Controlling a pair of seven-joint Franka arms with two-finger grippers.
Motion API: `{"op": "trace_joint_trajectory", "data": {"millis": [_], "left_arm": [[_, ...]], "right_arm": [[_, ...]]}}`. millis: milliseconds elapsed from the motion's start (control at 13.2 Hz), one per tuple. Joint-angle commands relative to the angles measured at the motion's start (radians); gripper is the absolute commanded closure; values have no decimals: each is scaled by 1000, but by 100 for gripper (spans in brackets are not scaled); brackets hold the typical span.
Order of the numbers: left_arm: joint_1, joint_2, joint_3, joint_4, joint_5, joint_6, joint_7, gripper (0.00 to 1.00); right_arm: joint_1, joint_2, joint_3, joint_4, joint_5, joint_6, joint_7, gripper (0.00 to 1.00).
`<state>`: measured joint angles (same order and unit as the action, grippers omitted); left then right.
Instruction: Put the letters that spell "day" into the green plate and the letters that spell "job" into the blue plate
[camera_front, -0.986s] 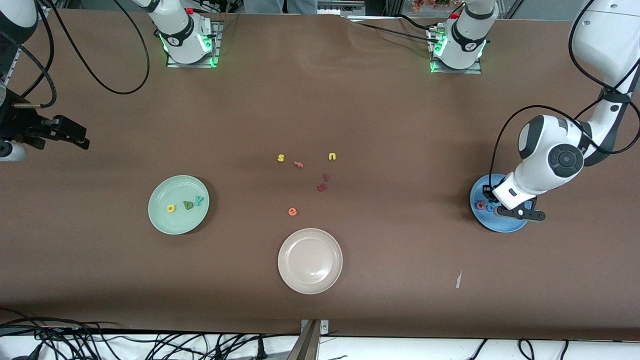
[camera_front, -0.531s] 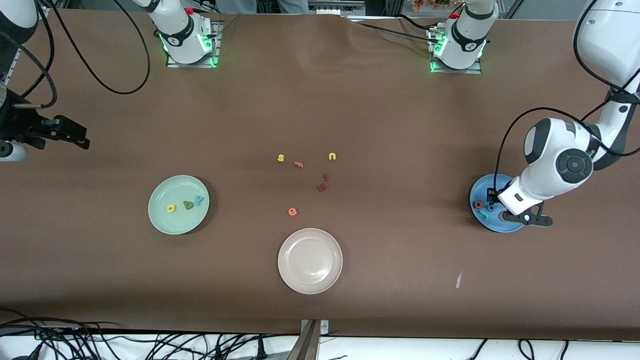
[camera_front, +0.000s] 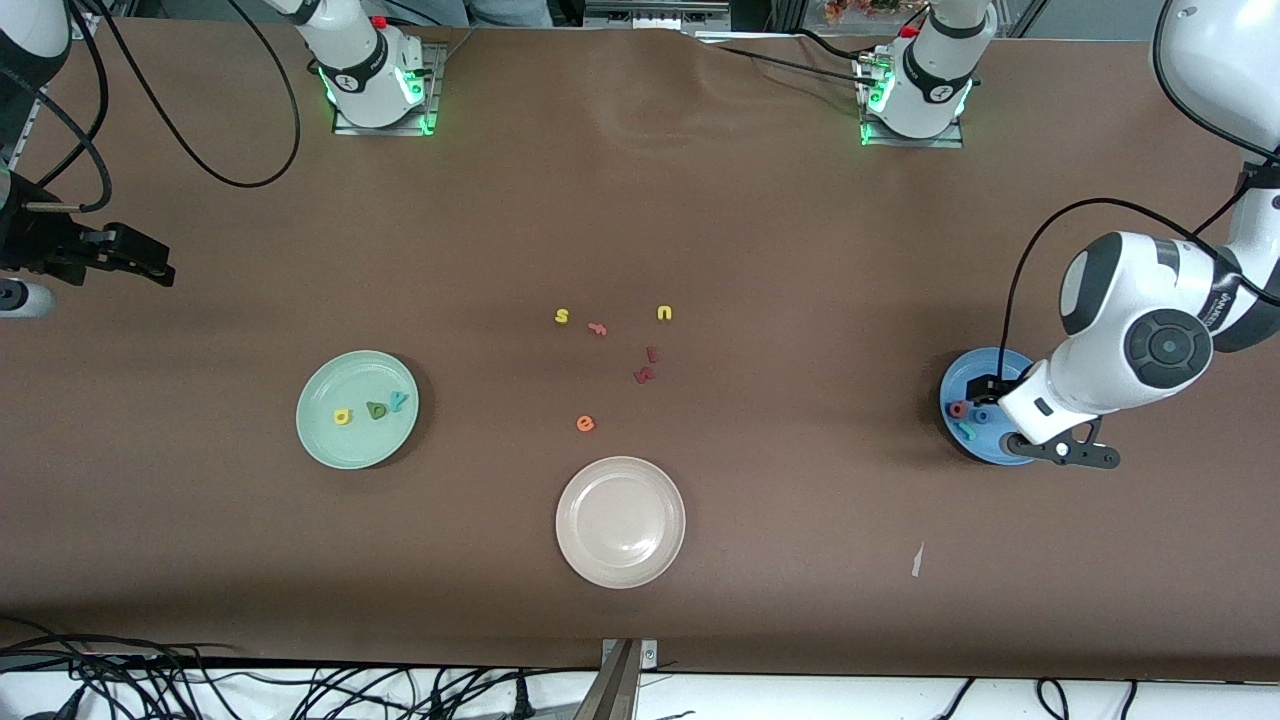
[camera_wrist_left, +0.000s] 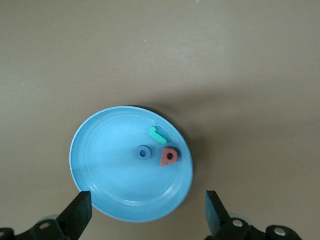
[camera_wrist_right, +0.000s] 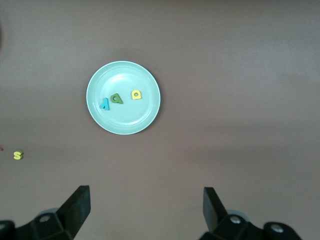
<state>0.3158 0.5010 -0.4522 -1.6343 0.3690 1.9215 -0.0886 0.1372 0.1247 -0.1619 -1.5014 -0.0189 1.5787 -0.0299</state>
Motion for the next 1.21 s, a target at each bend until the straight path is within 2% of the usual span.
{"op": "trace_joint_trajectory", "data": {"millis": [0, 76, 227, 379, 607, 758, 834, 986, 1137], "left_arm": [[-78, -1, 9, 166, -37, -181, -19, 0], [-107, -25, 26, 174, -85, -205, -19, 0], [-208, -103, 134, 171, -161, -245, -36, 0], [-271, -203, 243, 115, -287, -245, -37, 0], [-340, -317, 343, 51, -340, -268, -37, 0], [-395, -326, 438, 100, -403, -358, -37, 0], [-406, -311, 466, 167, -421, -418, -37, 0], [-408, -257, 472, 272, -427, -487, -40, 0], [-408, -260, 474, 277, -426, -492, -81, 0]], "right_arm": [[1, 0, -43, 21, -13, -23, -2, 0], [1, 0, -50, 21, -13, -17, -2, 0], [1, 3, -50, 21, -15, -8, 1, 0], [1, 7, -47, 21, -10, -8, -1, 0], [28, 10, -9, 21, -12, -2, -2, 0], [29, 10, -5, 21, -4, -2, -10, 0], [29, 10, -7, 23, -3, -2, -27, 0], [27, 9, -7, 23, -3, -2, -88, 0], [28, 10, -4, 23, -4, -2, -116, 0]]}}
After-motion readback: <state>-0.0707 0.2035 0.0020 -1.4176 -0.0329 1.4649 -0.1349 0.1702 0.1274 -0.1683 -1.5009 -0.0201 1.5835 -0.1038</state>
